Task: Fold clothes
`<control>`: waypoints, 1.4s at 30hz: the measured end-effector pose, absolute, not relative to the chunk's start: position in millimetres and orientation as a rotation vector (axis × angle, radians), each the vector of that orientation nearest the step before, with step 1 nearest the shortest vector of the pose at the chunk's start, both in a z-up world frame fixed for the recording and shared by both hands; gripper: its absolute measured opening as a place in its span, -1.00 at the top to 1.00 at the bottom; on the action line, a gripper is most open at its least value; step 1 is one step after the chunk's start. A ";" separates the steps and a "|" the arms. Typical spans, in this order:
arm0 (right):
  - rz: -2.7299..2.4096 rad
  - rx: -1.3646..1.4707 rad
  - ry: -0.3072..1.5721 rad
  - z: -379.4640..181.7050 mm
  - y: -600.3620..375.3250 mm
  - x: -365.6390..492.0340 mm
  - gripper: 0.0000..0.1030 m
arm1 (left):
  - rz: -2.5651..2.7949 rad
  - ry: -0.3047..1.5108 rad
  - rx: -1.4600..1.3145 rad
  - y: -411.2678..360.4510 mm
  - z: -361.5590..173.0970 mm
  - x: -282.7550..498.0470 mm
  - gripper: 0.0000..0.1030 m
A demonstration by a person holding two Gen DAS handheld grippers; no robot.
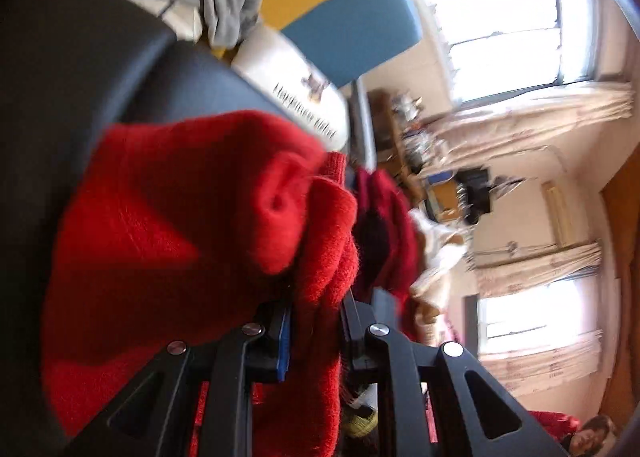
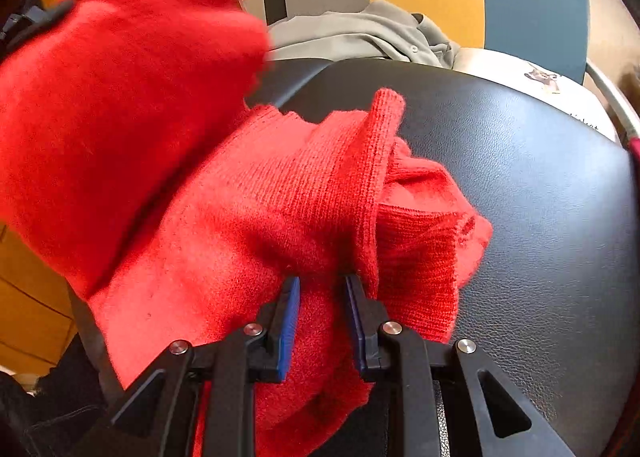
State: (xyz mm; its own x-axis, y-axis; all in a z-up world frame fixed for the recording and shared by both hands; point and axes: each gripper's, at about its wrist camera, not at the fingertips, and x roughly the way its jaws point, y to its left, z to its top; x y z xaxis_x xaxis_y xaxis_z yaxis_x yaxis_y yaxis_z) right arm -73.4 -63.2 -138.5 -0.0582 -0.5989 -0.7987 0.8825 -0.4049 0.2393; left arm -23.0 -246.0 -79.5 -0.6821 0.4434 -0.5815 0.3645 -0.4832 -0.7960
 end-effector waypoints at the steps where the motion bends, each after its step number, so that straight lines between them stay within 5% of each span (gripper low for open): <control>1: -1.697 1.069 0.364 -139.5 -62.4 -74.9 0.53 | 2.350 -1.569 -1.271 -239.1 -86.9 -27.9 0.66; 11: -1.680 1.084 0.234 -148.5 -58.6 -87.9 0.53 | 2.329 -1.613 -1.465 -198.6 -124.5 -62.3 0.66; 17: -1.679 1.072 0.180 -149.3 -56.2 -91.7 0.52 | 2.280 -1.570 -1.603 -192.6 -110.4 -66.8 0.47; 22: -1.666 1.057 0.067 -141.3 -34.9 -96.7 0.21 | 2.142 -1.534 -1.539 -191.8 -82.1 -62.5 0.43; 30: -1.771 1.061 0.154 -119.7 10.9 -78.1 -0.05 | 2.107 -1.493 -1.315 -214.7 -41.4 -32.5 0.43; 36: -1.682 0.921 0.165 -61.7 44.8 -28.1 -0.08 | 2.398 -1.411 -1.297 -293.1 -51.4 25.5 0.43; 39: -1.556 0.874 0.213 -48.0 21.0 13.1 -0.45 | 2.505 -1.345 -1.326 -308.5 -65.0 41.1 0.43; 42: -1.496 0.977 0.258 -71.6 -10.7 23.2 -0.45 | 2.529 -1.252 -1.270 -305.7 -72.8 39.9 0.43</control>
State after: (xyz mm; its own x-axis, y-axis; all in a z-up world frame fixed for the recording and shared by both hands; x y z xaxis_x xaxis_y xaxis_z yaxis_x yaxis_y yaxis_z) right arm 23.2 -10.7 -71.6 0.1284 -0.7105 -0.6919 0.9012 -0.2076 0.3804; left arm 39.9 -305.7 -72.8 -0.6624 0.3701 -0.6513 0.2935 -0.6717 -0.6802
